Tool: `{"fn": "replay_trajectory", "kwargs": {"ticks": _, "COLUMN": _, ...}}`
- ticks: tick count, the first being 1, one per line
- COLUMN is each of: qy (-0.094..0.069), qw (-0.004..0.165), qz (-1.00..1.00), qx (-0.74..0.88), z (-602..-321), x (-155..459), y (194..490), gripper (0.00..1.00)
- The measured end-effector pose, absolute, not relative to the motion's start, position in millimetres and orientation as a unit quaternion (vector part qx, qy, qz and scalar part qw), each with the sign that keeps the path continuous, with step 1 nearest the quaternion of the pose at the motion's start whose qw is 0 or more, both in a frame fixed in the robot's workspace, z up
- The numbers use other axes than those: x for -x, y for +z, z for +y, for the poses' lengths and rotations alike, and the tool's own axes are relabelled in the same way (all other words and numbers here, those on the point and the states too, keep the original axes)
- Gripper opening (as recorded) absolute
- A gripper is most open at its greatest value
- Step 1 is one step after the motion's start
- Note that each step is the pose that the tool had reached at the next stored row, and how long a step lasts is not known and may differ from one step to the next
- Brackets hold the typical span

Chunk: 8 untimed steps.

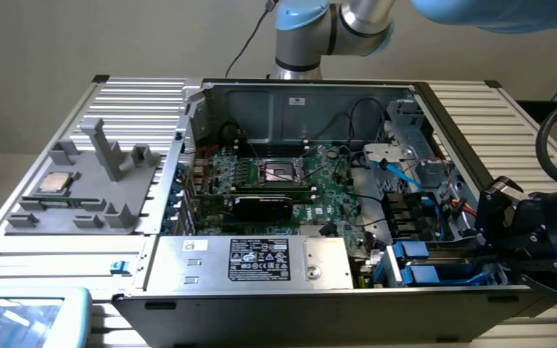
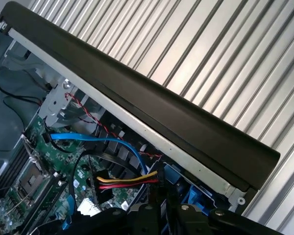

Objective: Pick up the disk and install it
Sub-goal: 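Insert the first disk wire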

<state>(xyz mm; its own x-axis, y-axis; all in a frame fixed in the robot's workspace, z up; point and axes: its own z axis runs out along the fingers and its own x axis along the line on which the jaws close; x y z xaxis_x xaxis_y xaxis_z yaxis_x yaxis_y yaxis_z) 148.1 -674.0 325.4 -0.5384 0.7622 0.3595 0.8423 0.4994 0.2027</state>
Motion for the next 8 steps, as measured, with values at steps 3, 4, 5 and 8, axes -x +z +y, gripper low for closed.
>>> {"fn": "replay_trajectory", "kwargs": {"ticks": 3, "qy": -0.179, "qw": 0.112, "qz": -0.859, "qx": 0.467, "z": -674.0, "x": -148.1, "y": 325.5, "gripper": 0.16}}
{"fn": "replay_trajectory", "kwargs": {"ticks": 4, "qy": -0.179, "qw": 0.112, "qz": -0.859, "qx": 0.467, "z": -674.0, "x": -148.1, "y": 325.4, "gripper": 0.16}}
{"fn": "replay_trajectory", "kwargs": {"ticks": 5, "qy": -0.179, "qw": 0.112, "qz": -0.859, "qx": 0.467, "z": -674.0, "x": -148.1, "y": 325.5, "gripper": 0.16}}
{"fn": "replay_trajectory", "kwargs": {"ticks": 8, "qy": -0.179, "qw": 0.112, "qz": -0.859, "qx": 0.467, "z": -674.0, "x": -148.1, "y": 325.4, "gripper": 0.16}}
